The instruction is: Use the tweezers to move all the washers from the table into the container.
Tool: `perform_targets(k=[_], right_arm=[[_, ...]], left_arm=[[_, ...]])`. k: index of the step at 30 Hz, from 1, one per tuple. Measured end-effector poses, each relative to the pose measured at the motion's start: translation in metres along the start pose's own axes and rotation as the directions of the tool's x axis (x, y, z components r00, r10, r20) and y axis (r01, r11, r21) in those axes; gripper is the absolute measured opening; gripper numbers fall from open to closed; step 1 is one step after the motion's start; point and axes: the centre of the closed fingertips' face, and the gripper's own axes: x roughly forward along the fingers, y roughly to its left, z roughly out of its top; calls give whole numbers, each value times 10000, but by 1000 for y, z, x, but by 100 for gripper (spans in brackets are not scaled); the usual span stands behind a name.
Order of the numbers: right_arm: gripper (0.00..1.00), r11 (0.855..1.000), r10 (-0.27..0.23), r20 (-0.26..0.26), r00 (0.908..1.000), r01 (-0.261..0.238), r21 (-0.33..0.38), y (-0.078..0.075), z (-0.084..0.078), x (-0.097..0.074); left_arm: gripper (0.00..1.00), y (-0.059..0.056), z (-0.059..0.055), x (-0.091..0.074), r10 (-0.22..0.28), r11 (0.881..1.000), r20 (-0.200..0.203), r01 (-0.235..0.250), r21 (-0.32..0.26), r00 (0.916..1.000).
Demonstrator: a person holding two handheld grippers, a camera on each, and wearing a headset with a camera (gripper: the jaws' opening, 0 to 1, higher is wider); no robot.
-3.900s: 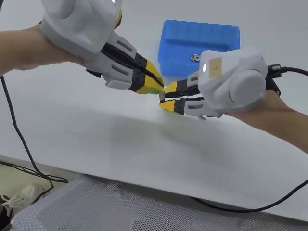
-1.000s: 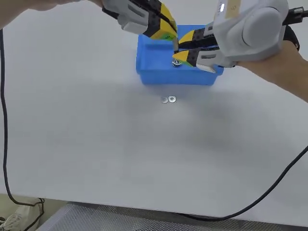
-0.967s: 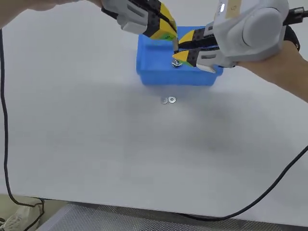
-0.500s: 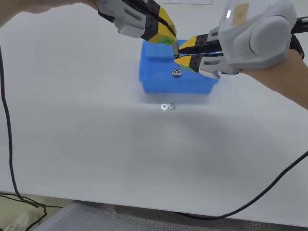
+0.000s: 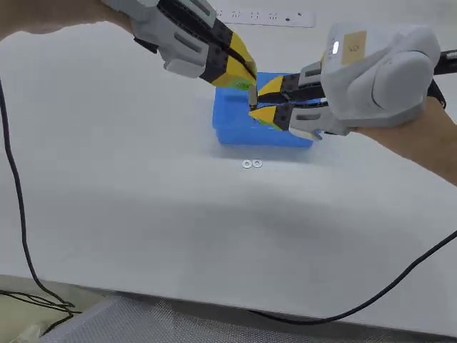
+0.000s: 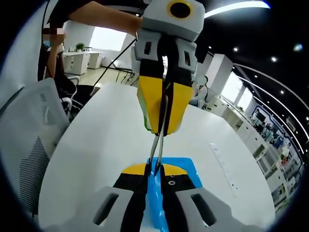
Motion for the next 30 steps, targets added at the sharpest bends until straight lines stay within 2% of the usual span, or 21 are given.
perform_targets(k=[6,12,13,16,21,30], right_arm=[[11,9994,341,-109,9994,-341,38,21,-4,0],[11,9973,721,-216,9972,-718,149,42,-11,4],[11,9966,816,-253,9963,-811,168,45,-13,6],[11,9950,985,-362,9945,-978,212,51,-18,9],[11,9932,1110,-436,9929,-1092,406,54,-25,13],[11,9931,1057,-615,9925,-1022,577,50,-38,22]], left_arm=[[7,-16,-5,6,-99,9998,117,100,-155,9999],[7,-30,-16,14,-281,9982,239,293,-515,9993],[7,-30,-21,16,-307,9977,261,322,-593,9992],[7,-32,-29,21,-358,9965,318,381,-742,9989],[7,-34,-34,25,-320,9945,438,362,-980,9985],[7,-27,-44,33,-218,9925,543,282,-1189,9983]])
